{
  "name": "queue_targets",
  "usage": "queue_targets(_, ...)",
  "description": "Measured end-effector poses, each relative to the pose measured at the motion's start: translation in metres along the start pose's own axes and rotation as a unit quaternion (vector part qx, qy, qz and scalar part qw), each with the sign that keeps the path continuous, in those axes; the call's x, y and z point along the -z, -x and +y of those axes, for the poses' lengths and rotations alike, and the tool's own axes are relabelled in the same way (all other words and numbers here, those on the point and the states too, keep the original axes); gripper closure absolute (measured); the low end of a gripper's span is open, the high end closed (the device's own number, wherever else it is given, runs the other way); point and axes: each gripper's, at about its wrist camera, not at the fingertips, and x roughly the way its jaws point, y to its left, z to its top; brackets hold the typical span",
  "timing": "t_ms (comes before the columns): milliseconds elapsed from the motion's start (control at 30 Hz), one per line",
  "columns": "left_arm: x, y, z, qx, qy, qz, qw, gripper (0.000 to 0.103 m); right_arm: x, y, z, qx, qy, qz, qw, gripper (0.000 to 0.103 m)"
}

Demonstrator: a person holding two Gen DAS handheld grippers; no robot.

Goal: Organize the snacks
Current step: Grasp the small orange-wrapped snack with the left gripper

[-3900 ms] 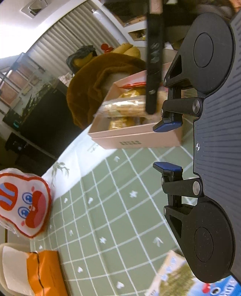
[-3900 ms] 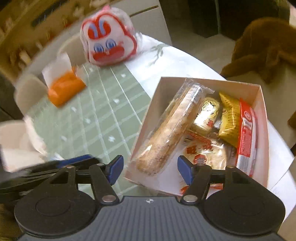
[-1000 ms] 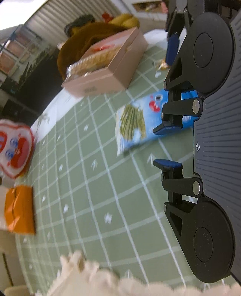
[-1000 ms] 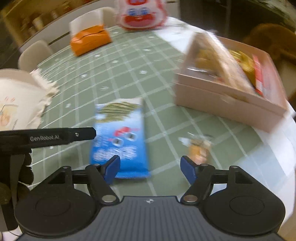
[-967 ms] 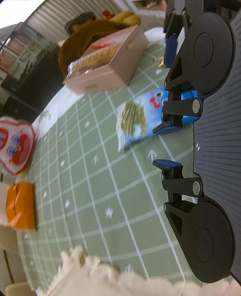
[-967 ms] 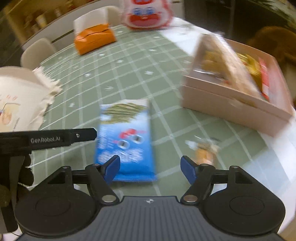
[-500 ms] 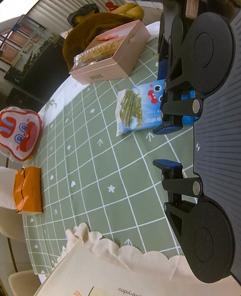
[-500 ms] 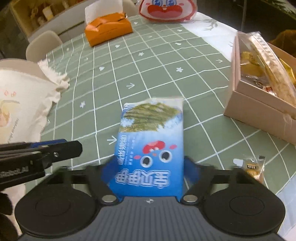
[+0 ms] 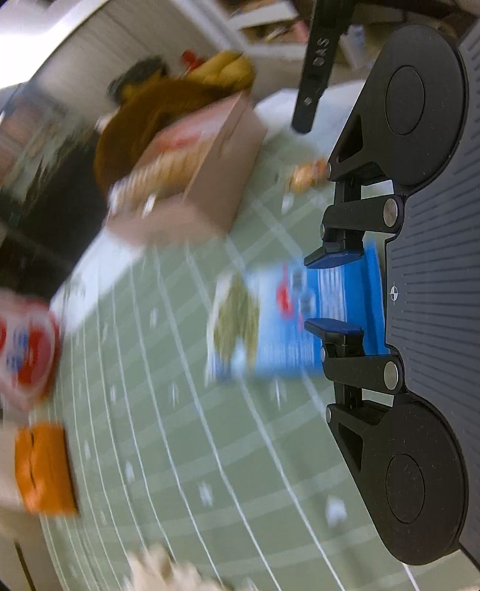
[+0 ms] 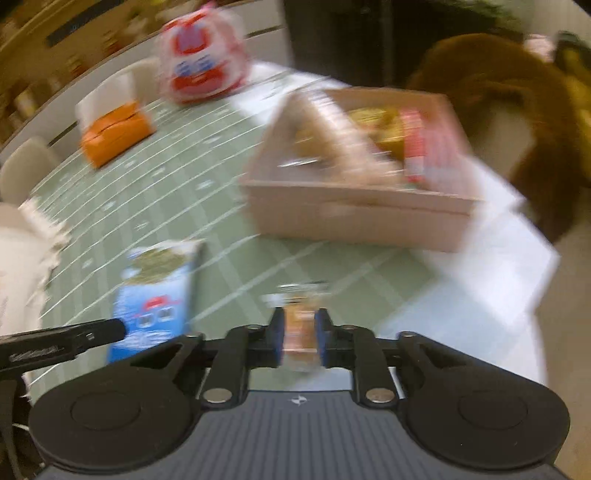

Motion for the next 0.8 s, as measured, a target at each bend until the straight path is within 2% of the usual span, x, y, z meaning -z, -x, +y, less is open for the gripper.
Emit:
queue_targets(100, -0.005, -0.016, -0.038, 0.041, -0.036, 0.02, 0.9983, 0.069, 0.002, 0.012, -0.033, 0.036, -0.038, -0.019, 0.998, 0.056)
queue_targets(167, -0.006, -0.03, -0.062, 0.051, -0.054, 0.027, 0.9968, 0.069, 0.005, 0.02, -0.054, 0.053, -0.068, -0.03, 0.996, 0.052)
queue_targets(267, -0.007, -0.055, -0.092, 0.036, -0.084, 0.03, 0.9953, 0.069, 0.013, 0.026, -0.078, 0.066, -0.104, -0.035, 0.992, 0.05)
queue_targets(367, -0.004, -0.078, -0.112, 0.003, -0.124, 0.047, 0.9911, 0.069, 0.024, 0.029, -0.091, 0.071, -0.125, -0.031, 0.989, 0.048)
queue_targets(400, -0.002, -0.085, -0.116, -0.002, -0.136, 0.057, 0.9891, 0.065, 0.028, 0.029, -0.094, 0.072, -0.129, -0.029, 0.989, 0.047)
queue_targets(433, 0.001, -0.091, -0.118, 0.002, -0.144, 0.066, 0.9873, 0.064, 0.032, 0.029, -0.096, 0.072, -0.131, -0.027, 0.988, 0.047)
queue_targets(533, 0.006, -0.091, -0.123, -0.001, -0.171, 0.054, 0.9838, 0.065, 0.039, 0.027, -0.099, 0.073, -0.132, -0.019, 0.988, 0.044)
queue_targets(567, 0.006, -0.091, -0.122, 0.002, -0.17, 0.053, 0.984, 0.065, 0.039, 0.026, -0.099, 0.074, -0.132, -0.016, 0.988, 0.044)
queue_targets(600, 0.006, -0.09, -0.119, 0.007, -0.168, 0.051, 0.9844, 0.073, 0.039, 0.024, -0.099, 0.074, -0.133, -0.014, 0.988, 0.044)
queue_targets(633, 0.006, -0.09, -0.115, 0.014, -0.165, 0.051, 0.9848, 0.075, 0.038, 0.024, -0.099, 0.073, -0.133, -0.013, 0.988, 0.044)
queue_targets(800, 0.007, -0.072, -0.092, 0.039, -0.134, 0.043, 0.9893, 0.078, 0.032, 0.021, -0.084, 0.071, -0.112, -0.014, 0.991, 0.037)
